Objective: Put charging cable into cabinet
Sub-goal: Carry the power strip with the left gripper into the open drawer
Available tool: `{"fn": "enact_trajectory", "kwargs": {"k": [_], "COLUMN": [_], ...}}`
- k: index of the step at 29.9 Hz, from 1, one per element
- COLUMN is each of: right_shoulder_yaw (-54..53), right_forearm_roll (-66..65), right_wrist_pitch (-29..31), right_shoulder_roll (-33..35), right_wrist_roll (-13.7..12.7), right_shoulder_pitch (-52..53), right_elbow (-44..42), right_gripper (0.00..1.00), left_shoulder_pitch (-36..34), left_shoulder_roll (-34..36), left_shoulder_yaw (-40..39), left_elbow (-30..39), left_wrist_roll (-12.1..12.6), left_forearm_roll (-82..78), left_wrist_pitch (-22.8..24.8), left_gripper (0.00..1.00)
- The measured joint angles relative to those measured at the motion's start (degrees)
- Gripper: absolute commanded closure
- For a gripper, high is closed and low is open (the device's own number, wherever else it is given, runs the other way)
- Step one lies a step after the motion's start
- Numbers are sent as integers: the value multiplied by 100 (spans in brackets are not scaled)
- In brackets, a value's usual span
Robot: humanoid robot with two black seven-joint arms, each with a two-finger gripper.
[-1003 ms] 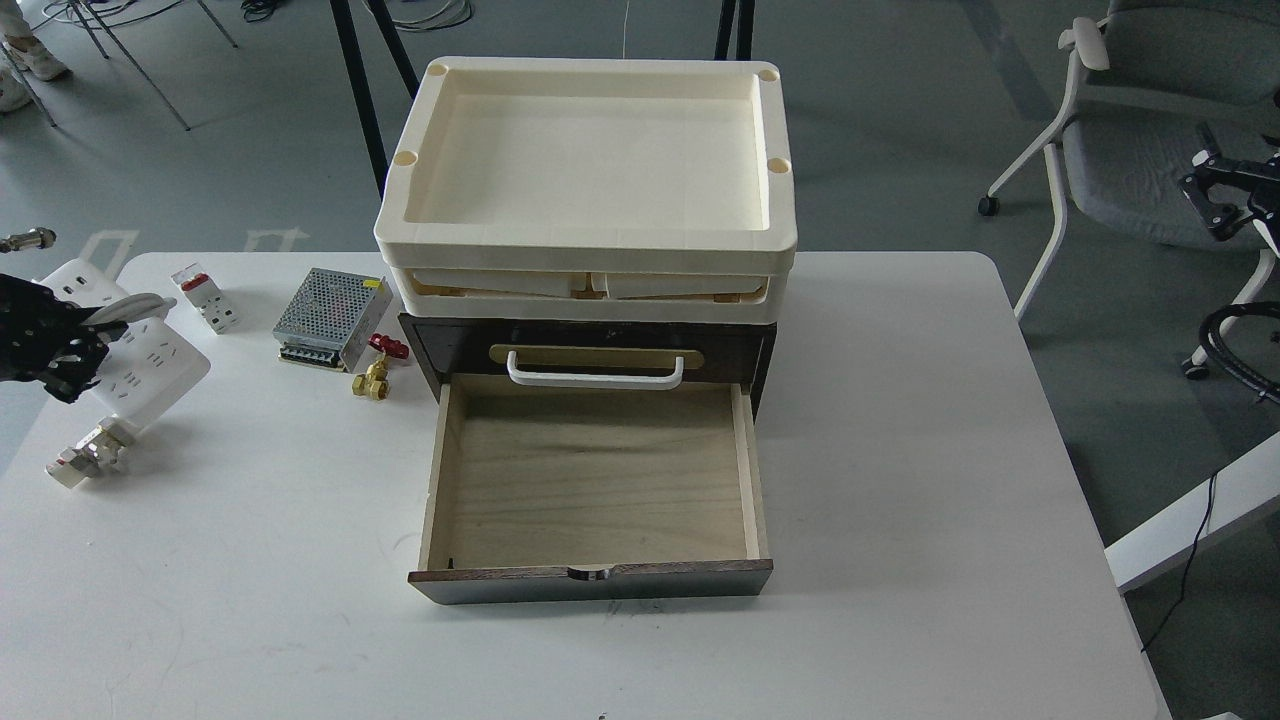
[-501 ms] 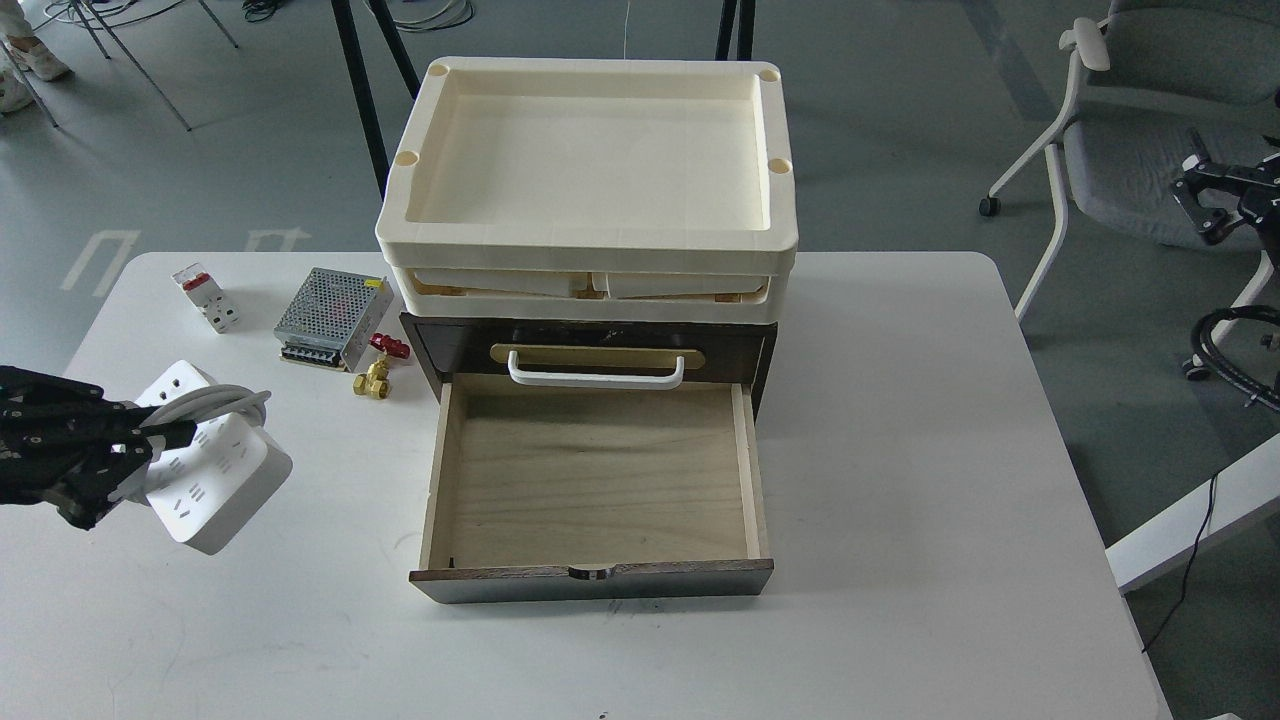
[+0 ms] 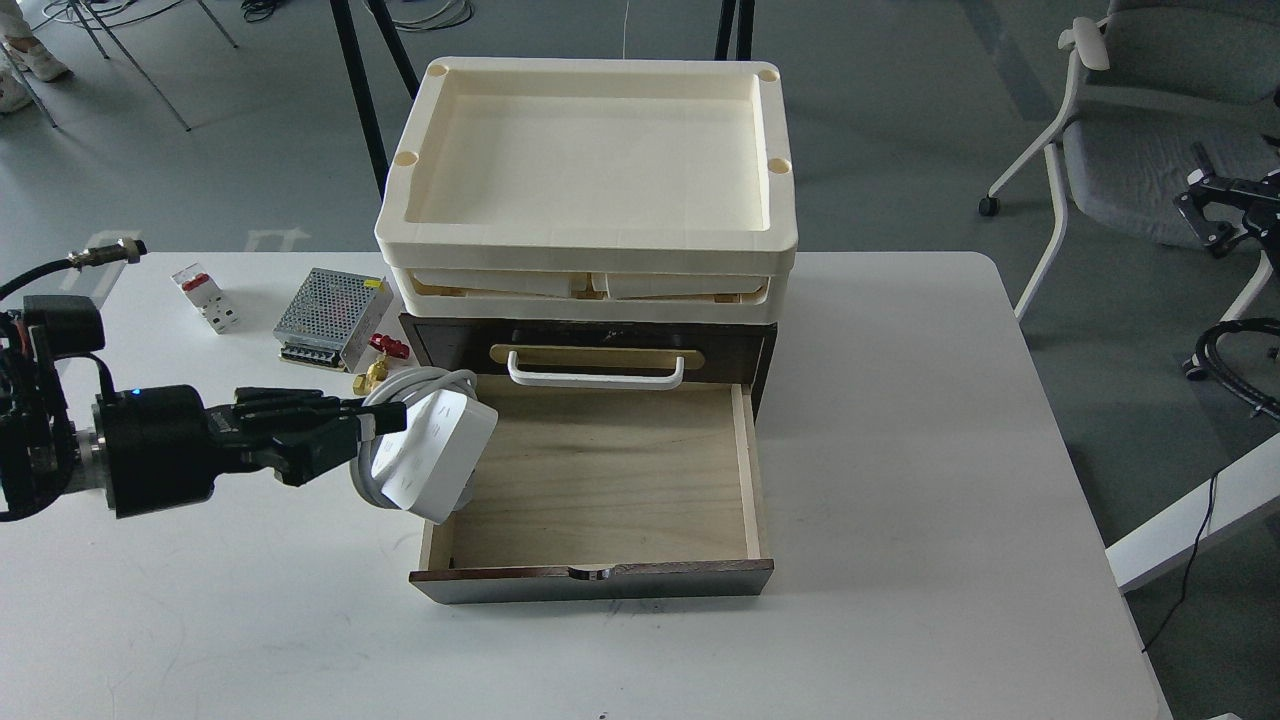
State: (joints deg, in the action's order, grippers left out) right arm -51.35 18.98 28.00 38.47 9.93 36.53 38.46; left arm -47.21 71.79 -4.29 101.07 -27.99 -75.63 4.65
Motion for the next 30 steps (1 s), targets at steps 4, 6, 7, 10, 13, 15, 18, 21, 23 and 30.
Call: {"fn": "enact_trajectory", "kwargs": {"k": [4, 6, 7, 10, 13, 15, 18, 21, 23, 30], "right_shoulder_yaw": [-5, -6, -6, -6, -7, -7, -7, -7, -7, -7], "right_forearm_roll": [0, 0, 0, 4, 6, 7, 8, 8, 8, 8], "right_wrist_pitch": [0, 0, 0, 0, 0, 0, 0, 0, 0, 0], "right_shoulder_roll": [18, 19, 19, 21, 26, 26, 26, 26, 26, 22], "right_wrist_roll": [0, 0, 0, 0, 0, 0, 0, 0, 0, 0], "right_shoulder_pitch": [-10, -32, -46, -73, -94, -101, -110, -115, -125, -130], "right_elbow": [-67, -73, -74, -75, -75, -75, -75, -75, -75, -75], "right_gripper": [0, 0, 0, 0, 0, 0, 0, 0, 0, 0], "left_shoulder_pitch": [2, 21, 48, 179, 312, 428, 599, 751, 808, 844], "left_shoulder_roll": [-467, -734, -867, -1185, -1450, -1607, -1727, -1759, -1763, -1808], "left_shoulder_yaw": [-41, -44, -45, -51, -52, -52, -35, -1, 16, 33], "left_elbow": [-49, -160, -242, -497, -777, -967, -1221, -1333, -1348, -1469], "left_wrist_roll": [0, -1, -1, -1, -1, -1, -1, -1, -1, -1], "left_forearm_roll": [483, 687, 794, 1103, 1272, 1291, 1269, 1246, 1235, 1047], "left_wrist_pitch": [1, 0, -12, -73, -150, -165, -175, -178, -182, -273], "left_gripper": [100, 100, 100, 100, 100, 100, 100, 100, 100, 100]}}
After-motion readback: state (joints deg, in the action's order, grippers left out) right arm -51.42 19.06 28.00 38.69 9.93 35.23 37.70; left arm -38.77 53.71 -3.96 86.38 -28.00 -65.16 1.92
